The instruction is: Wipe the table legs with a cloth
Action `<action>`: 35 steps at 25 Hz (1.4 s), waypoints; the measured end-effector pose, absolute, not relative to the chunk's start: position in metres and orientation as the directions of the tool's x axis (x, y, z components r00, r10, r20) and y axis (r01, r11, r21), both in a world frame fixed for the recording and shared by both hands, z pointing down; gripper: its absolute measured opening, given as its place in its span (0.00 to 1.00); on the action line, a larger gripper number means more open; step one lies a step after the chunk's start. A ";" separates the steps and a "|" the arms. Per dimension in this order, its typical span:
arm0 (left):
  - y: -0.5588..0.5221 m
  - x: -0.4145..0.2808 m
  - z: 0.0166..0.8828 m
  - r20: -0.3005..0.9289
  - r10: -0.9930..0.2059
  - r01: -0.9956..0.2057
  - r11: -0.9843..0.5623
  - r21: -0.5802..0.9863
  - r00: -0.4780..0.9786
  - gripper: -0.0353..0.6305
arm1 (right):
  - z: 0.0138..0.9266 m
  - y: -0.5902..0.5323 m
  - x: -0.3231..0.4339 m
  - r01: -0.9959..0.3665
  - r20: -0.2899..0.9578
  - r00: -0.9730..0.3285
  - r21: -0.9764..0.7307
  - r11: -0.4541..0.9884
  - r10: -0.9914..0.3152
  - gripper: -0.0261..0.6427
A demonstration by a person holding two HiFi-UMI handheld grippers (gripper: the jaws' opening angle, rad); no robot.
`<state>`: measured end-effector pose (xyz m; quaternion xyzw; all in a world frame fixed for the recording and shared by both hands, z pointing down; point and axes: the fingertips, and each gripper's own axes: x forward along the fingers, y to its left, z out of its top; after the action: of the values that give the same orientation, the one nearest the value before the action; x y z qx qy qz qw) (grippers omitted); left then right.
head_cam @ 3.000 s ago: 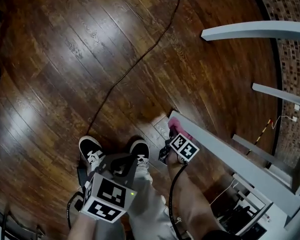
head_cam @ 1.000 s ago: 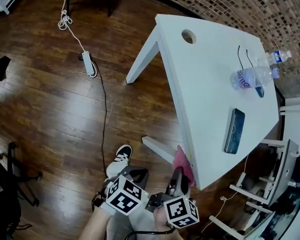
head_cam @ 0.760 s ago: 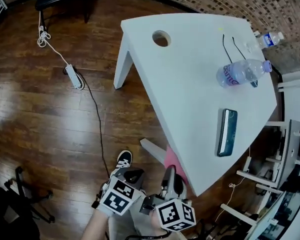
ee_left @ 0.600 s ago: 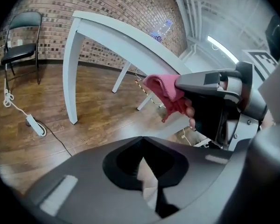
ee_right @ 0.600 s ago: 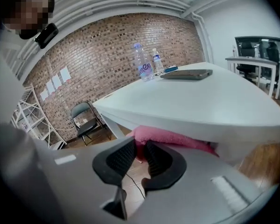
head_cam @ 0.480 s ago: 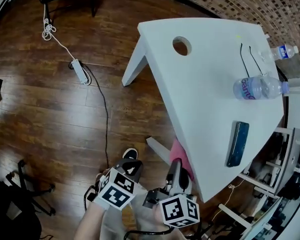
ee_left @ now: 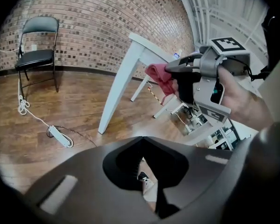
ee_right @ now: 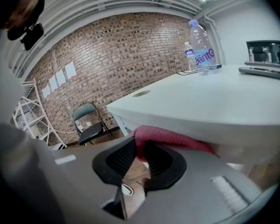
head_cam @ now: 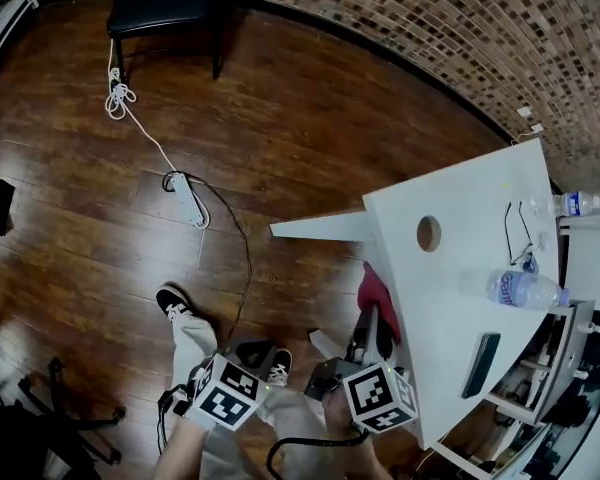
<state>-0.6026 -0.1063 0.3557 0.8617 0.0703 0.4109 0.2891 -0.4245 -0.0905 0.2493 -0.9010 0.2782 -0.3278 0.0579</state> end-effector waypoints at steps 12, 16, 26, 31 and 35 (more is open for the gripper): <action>-0.258 -0.610 0.356 0.662 0.443 -0.003 -0.830 0.558 0.605 0.06 | 0.242 -0.208 -0.410 -0.405 0.564 0.678 -0.250 -0.880 -0.472 0.12; -0.261 -0.603 0.361 0.658 0.458 -0.010 -0.816 0.577 0.597 0.06 | 0.241 -0.225 -0.405 -0.440 0.545 0.651 -0.296 -0.848 -0.529 0.12; -0.259 -0.574 0.389 0.662 0.455 -0.081 -0.786 0.613 0.596 0.06 | 0.292 -0.245 -0.393 -0.367 0.604 0.643 -0.296 -0.882 -0.471 0.12; -0.264 -0.551 0.397 0.655 0.439 -0.101 -0.780 0.618 0.615 0.06 | 0.331 -0.250 -0.389 -0.391 0.632 0.604 -0.298 -0.871 -0.486 0.12; -0.268 -0.546 0.411 0.661 0.434 -0.123 -0.774 0.621 0.612 0.06 | 0.370 -0.254 -0.387 -0.443 0.656 0.576 -0.250 -0.861 -0.487 0.12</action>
<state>-0.5464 -0.2677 0.4114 0.8375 0.0929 0.4306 0.3232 -0.3870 -0.2541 0.3700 -0.8873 0.2621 -0.3782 0.0291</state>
